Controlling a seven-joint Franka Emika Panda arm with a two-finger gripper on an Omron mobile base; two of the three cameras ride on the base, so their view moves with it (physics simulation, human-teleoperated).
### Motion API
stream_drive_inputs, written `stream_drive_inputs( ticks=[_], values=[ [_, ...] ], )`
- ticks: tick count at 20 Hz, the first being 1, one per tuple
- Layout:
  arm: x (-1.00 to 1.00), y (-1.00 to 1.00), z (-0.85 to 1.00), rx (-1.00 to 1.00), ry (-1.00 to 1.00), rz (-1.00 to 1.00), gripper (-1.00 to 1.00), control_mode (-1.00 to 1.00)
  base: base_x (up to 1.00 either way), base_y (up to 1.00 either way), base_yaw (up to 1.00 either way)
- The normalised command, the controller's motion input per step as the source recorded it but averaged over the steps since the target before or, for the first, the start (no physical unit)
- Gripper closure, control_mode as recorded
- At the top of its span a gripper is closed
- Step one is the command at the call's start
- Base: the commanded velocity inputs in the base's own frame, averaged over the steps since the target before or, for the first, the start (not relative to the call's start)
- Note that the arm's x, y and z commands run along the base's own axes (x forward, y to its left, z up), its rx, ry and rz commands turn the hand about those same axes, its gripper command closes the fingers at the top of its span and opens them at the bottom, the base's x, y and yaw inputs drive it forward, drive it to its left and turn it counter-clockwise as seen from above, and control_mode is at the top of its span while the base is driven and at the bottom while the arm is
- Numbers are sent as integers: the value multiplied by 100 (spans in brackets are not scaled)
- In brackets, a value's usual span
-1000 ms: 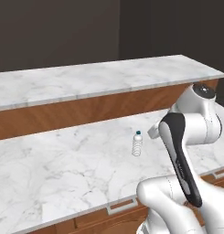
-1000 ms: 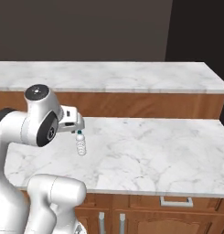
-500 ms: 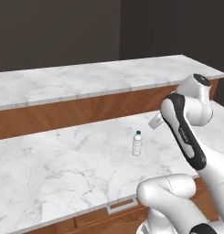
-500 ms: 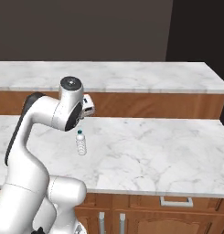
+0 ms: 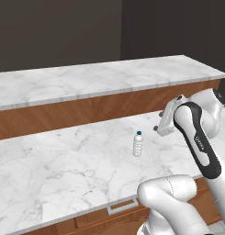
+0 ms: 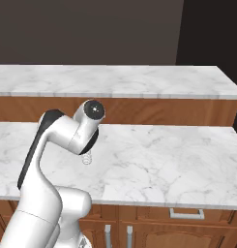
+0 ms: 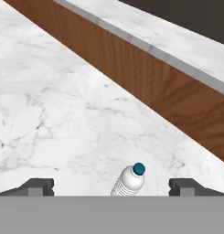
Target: Place the drinks on the dining counter in a tight cluster.
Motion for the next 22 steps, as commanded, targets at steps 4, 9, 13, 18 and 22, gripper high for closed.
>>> stream_drive_inputs(
  ticks=[4, 9, 13, 18, 22],
  values=[
    [10, 0, -57, 17, -11, 22, -100, -100, 0, 0, 0],
    [37, -13, -11, 13, -1, 26, -100, -100, 0, 0, 0],
    [31, -32, 19, 5, 2, 29, -100, -100, 0, 0, 0],
    [22, -22, 0, 0, 0, 16, -100, -100, 0, 0, 0],
    [16, -3, -12, 0, 0, 1, -100, -100, 0, 0, 0]
  ],
)
